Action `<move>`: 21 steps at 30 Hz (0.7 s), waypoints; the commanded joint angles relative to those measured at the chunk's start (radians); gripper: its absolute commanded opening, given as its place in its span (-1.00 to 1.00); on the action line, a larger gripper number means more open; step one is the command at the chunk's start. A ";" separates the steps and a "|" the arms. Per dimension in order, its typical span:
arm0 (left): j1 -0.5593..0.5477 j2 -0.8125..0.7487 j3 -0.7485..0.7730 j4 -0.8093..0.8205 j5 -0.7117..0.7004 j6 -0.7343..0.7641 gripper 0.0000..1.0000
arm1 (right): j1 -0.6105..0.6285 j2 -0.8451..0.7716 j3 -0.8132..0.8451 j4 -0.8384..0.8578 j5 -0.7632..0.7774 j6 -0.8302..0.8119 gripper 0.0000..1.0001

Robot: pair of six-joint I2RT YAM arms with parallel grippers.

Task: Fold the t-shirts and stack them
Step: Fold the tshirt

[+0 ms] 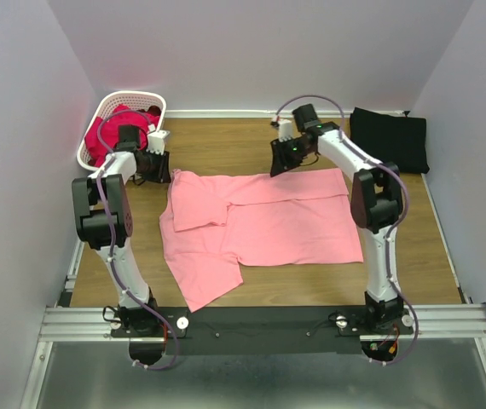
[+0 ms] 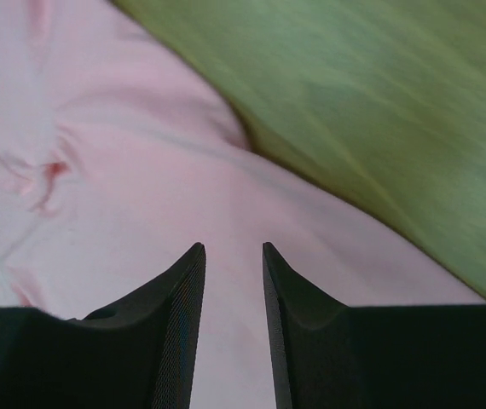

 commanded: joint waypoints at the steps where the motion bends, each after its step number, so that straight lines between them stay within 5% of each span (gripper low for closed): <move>1: -0.015 0.014 0.020 0.004 0.029 0.009 -0.14 | -0.126 -0.060 -0.035 -0.017 0.083 -0.051 -0.18; 12: -0.035 0.036 0.043 0.025 0.063 -0.014 -0.10 | -0.366 -0.022 -0.029 -0.036 0.209 -0.154 -0.17; 21: -0.038 0.077 0.075 0.020 0.057 -0.023 -0.15 | -0.387 0.058 0.017 -0.044 0.232 -0.158 -0.18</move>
